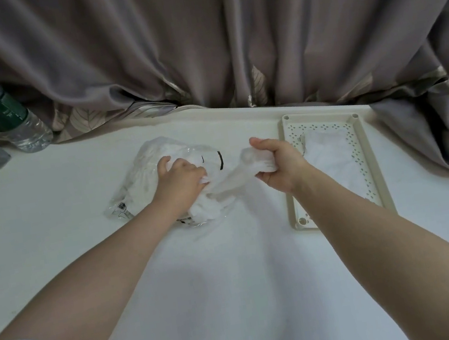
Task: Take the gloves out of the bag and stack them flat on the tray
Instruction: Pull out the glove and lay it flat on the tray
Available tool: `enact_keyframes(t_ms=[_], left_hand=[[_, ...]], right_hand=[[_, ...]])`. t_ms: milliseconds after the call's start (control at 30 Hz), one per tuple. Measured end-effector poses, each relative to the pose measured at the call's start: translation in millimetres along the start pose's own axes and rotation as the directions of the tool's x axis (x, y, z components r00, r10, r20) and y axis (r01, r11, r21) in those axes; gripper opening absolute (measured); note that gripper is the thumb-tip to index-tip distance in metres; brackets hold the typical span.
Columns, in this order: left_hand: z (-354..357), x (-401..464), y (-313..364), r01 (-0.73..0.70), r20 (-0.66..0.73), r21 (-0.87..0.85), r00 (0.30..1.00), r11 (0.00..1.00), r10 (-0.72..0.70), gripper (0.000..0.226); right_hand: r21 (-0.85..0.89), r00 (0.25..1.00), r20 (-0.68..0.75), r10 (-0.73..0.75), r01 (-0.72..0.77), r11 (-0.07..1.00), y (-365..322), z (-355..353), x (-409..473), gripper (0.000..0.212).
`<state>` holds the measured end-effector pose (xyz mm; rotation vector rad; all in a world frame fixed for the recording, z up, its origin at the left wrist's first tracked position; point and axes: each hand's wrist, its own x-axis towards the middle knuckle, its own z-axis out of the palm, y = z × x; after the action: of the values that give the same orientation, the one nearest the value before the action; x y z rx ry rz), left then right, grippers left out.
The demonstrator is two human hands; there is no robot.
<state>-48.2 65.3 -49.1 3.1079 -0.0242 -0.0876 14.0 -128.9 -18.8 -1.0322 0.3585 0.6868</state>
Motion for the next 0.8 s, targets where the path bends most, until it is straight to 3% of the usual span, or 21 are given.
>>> enact_keyframes(t_ms=[67,133,200,233,300,333,367,400,433,467,533,633,700,733,800], left_hand=[[5.2,-0.8,-10.2,-0.029,0.162,0.196,0.987,0.98,-0.003,0.021],[8.1,-3.4,-11.5,-0.026,0.371,0.289,0.925,0.957,-0.087,0.025],[5.0,-4.0,-2.3,0.018,0.493,0.307,0.852,0.952,-0.175,0.027],[0.2,-4.2,5.7,0.032,0.504,0.319,0.84,0.947,-0.199,0.028],[-13.8,-2.8,26.9,0.053,0.393,0.302,0.903,0.952,-0.175,0.034],[-20.8,-1.4,39.0,0.067,0.268,0.203,0.956,0.977,-0.121,0.035],[-27.6,-0.4,53.9,0.059,0.134,-0.01,0.989,0.998,-0.057,0.034],[-36.4,-0.2,69.2,0.031,0.052,-0.312,0.999,0.95,-0.015,0.033],[-47.2,-1.5,87.5,0.004,0.042,-0.601,0.999,0.799,0.026,0.034],[-53.8,-2.2,103.3,0.016,0.083,-0.77,0.994,0.638,0.076,0.035],[-55.6,0.0,127.6,0.015,0.101,-0.855,0.985,0.519,0.139,0.032],[-50.4,7.6,141.5,0.037,0.054,-0.913,0.998,0.405,0.031,0.012],[-49.5,9.0,145.5,0.118,0.125,-0.971,0.992,0.208,0.025,0.013],[-49.7,8.9,148.2,0.163,0.17,-0.979,0.984,0.124,0.056,0.014],[-50.6,8.1,153.9,0.214,0.22,-0.974,0.969,0.07,0.109,0.017]], right_hand=[[0.212,1.0,0.012,-0.024,0.021,0.977,-7.0,-3.7,-3.2,0.01],[0.243,0.998,0.042,-0.05,0.038,0.969,-13.5,-7.2,-8.5,0.011],[0.264,0.996,0.06,-0.068,0.05,0.963,-19.1,-10.8,-14.4,0.011],[0.284,0.995,0.065,-0.081,0.059,0.957,-21.7,-13.0,-17.3,0.01],[0.311,0.99,0.083,-0.112,0.081,0.947,-27.7,-19.0,-25.5,0.009],[0.312,0.987,0.103,-0.12,0.082,0.946,-30.1,-21.0,-28.8,0.009],[0.314,0.983,0.133,-0.13,0.083,0.946,-32.3,-23.8,-33.3,0.009],[0.313,0.975,0.17,-0.145,0.086,0.946,-33.2,-25.8,-36.2,0.01],[0.307,0.966,0.196,-0.167,0.102,0.946,-34.9,-29.9,-39.6,0.012],[0.295,0.96,0.206,-0.19,0.124,0.947,-36.6,-33.9,-42.0,0.016],[0.276,0.948,0.231,-0.22,0.153,0.949,-42.2,-42.8,-47.6,0.023],[0.188,0.927,0.284,-0.244,0.195,0.962,-52.2,-58.5,-55.3,0.03],[-0.089,0.93,0.216,-0.298,0.322,0.942,-58.1,-71.0,-58.1,0.025],[-0.278,0.925,0.161,-0.343,0.376,0.884,-60.9,-78.6,-59.0,0.021],[-0.559,0.901,0.051,-0.43,0.382,0.736,-66.3,-94.5,-60.0,0.02]])
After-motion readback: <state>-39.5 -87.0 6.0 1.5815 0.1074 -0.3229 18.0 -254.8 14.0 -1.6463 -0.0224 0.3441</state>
